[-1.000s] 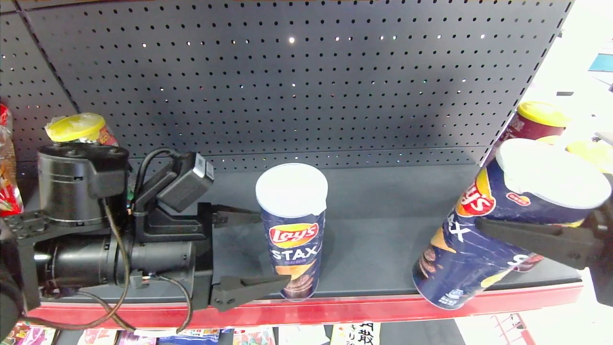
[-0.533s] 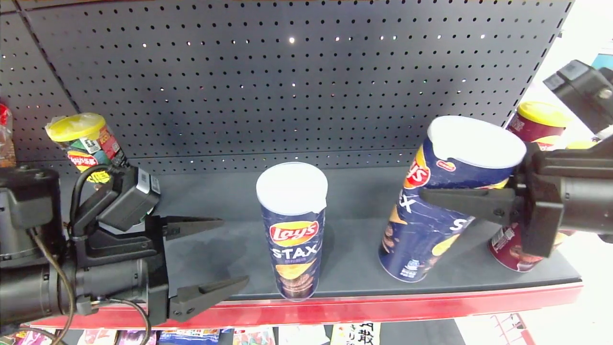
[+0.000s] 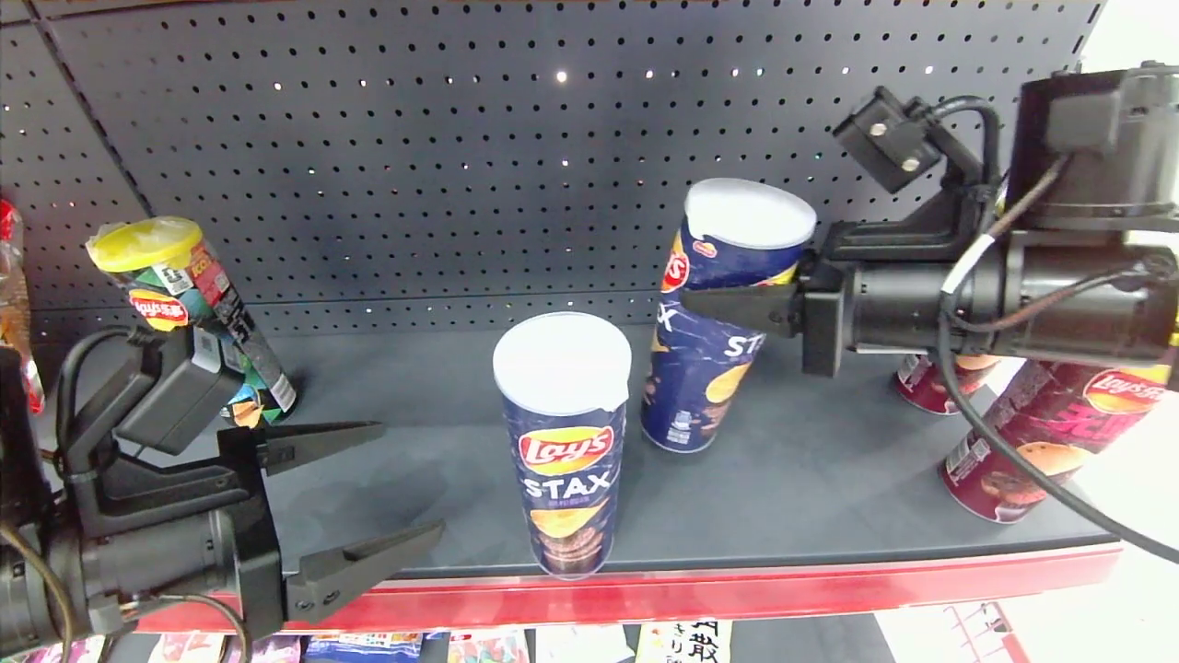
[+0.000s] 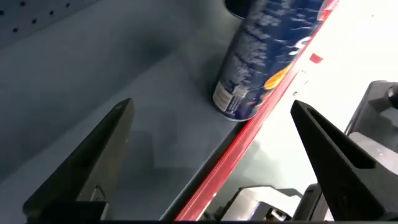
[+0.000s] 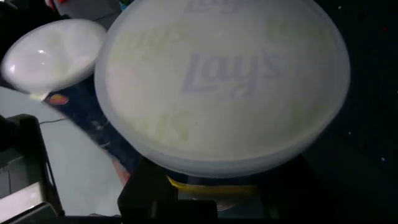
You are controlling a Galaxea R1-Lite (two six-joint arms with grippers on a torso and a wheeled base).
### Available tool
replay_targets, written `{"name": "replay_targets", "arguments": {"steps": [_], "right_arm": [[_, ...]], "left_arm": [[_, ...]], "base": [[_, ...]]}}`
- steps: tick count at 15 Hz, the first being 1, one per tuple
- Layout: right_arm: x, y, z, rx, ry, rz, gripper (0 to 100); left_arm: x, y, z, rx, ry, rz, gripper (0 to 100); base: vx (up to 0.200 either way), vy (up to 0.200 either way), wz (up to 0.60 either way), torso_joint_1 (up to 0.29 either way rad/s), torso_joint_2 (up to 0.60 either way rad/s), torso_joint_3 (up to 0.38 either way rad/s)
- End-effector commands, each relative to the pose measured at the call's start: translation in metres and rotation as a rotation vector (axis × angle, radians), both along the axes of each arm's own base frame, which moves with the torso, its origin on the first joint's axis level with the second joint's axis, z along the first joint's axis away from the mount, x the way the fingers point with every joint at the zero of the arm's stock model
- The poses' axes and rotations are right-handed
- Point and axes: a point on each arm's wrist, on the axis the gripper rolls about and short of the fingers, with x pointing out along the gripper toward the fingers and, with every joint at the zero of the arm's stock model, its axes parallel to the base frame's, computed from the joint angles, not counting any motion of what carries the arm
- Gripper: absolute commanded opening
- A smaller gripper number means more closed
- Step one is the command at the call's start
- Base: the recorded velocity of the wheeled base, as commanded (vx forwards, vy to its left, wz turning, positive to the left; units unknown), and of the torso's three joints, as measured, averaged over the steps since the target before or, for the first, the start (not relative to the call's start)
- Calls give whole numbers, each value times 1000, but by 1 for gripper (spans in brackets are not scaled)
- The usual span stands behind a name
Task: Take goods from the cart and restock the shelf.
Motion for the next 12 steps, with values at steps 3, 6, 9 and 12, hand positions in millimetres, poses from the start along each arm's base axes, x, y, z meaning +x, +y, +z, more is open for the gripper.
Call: {"name": "replay_targets", "arguments": {"steps": [3,6,9,12], "right_arm": [[44,33,-16,-10,26,45,0],[55,44,-20,-14,26,58,0],[65,58,-27,-18,29,72,0],[74,64,-28,-16,19,75,0]], "left_arm": [[-13,6,3,-46,13,36,100],[-12,6,1,-36,18,73,100],[-12,6,1,-36,19,73,100],[-12,6,2,-39,15,73,100]], "base": [[0,0,0,0,0,0],[0,0,0,0,0,0],[0,0,0,0,0,0],[0,0,0,0,0,0]]}}
